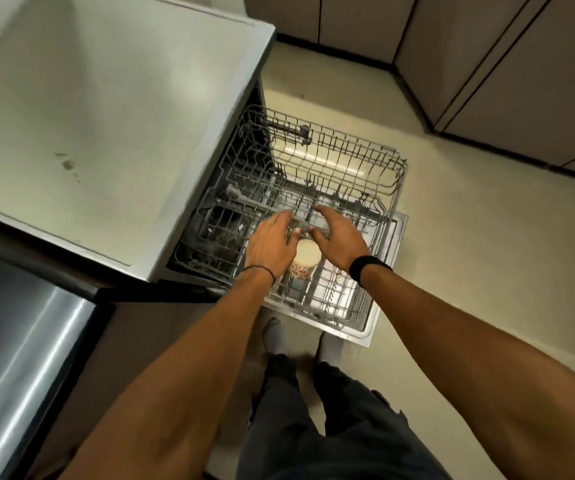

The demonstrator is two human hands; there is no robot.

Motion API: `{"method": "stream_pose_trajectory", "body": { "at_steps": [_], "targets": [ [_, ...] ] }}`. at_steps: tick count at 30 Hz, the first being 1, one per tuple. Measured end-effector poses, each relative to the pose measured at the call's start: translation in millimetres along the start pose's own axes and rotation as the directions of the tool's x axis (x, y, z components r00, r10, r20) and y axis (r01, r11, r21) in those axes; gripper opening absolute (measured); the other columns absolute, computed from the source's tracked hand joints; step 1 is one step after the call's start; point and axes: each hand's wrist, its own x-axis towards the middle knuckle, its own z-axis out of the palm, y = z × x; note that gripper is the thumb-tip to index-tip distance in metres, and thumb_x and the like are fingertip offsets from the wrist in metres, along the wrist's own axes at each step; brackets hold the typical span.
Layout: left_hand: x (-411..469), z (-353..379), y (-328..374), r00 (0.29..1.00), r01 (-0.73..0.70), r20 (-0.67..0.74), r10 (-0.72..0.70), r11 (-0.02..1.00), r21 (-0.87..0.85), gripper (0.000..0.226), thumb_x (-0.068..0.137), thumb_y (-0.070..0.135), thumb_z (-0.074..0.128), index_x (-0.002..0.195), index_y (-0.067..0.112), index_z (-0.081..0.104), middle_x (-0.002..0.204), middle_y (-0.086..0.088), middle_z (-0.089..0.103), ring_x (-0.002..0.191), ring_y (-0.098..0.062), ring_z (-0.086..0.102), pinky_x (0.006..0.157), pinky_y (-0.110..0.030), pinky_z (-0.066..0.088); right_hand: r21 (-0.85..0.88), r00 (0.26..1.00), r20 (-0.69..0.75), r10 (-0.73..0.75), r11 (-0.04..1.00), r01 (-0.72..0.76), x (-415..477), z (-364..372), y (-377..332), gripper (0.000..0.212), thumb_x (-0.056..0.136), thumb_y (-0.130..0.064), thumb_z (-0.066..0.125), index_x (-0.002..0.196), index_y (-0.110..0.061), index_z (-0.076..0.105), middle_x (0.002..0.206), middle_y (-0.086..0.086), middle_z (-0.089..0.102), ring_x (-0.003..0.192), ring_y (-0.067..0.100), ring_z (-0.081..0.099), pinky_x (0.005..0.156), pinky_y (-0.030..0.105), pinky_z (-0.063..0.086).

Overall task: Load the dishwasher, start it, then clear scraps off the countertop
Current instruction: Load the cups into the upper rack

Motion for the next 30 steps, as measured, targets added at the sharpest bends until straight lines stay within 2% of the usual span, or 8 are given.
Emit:
{"method": "stream_pose_trajectory", "body": {
  "at_steps": [4,9,14,18,25,30],
  "targets": [
    [-13,-35,2,0.995,-0.035,-0.092,0.047,0.991,0.131,0.054,0.104,0.038,0.048,0.153,0.02,0.036,0.157,-0.006,0.042,0.144,-0.027,0.036,0.112,-0.054,0.039,-0.138,0.983,-0.024,-0.18,0.975,0.175,0,-21,-31,0.054,0.103,-0.035,0.05,0.153,-0.022,0.033,0.155,0.006,0.042,0.14,0.027,0.041,0.114,0.045,0.037],
    [-32,-96,-2,0.962,0.022,-0.269,0.041,0.974,0.226,0.059,0.105,0.041,0.042,0.159,0.023,0.026,0.167,-0.004,0.023,0.155,-0.026,0.016,0.121,-0.05,0.022,-0.266,0.924,-0.001,-0.382,0.891,0.368,12,-31,-95,0.056,0.101,-0.039,0.05,0.153,-0.026,0.032,0.157,0.006,0.039,0.137,0.028,0.046,0.107,0.051,0.044],
    [-62,-162,-37,0.899,0.135,-0.438,-0.021,0.964,0.231,0.058,0.107,0.044,0.038,0.159,0.021,0.027,0.167,-0.006,0.023,0.154,-0.028,0.016,0.12,-0.047,0.021,-0.287,0.852,0.04,-0.522,0.811,0.51,9,-22,-174,0.054,0.101,-0.035,0.051,0.151,-0.026,0.034,0.158,0.008,0.036,0.131,0.033,0.05,0.106,0.054,0.044],
    [-96,-206,-78,0.841,0.227,-0.535,-0.073,0.947,0.227,0.058,0.107,0.044,0.037,0.159,0.022,0.026,0.166,-0.006,0.024,0.154,-0.027,0.017,0.12,-0.046,0.021,-0.287,0.776,0.076,-0.626,0.732,0.619,1,1,-237,0.053,0.103,-0.039,0.047,0.152,-0.026,0.032,0.16,0.007,0.032,0.144,0.03,0.035,0.112,0.055,0.033],
    [-164,-263,-164,0.767,0.334,-0.621,-0.161,0.927,0.172,0.059,0.105,0.045,0.042,0.157,0.021,0.031,0.165,-0.007,0.029,0.153,-0.029,0.021,0.12,-0.05,0.022,-0.296,0.67,0.109,-0.735,0.619,0.727,-22,72,-336,0.054,0.102,-0.042,0.048,0.152,-0.025,0.034,0.158,0.004,0.035,0.142,0.028,0.036,0.11,0.048,0.033],
    [-209,-289,-225,0.707,0.386,-0.68,-0.193,0.911,0.142,0.058,0.102,0.041,0.049,0.154,0.018,0.037,0.162,-0.009,0.034,0.152,-0.03,0.025,0.119,-0.051,0.026,-0.25,0.62,0.167,-0.767,0.575,0.779,-34,138,-393,0.057,0.1,-0.045,0.049,0.152,-0.026,0.033,0.157,0.004,0.038,0.142,0.028,0.038,0.112,0.05,0.036]
  ]
}}
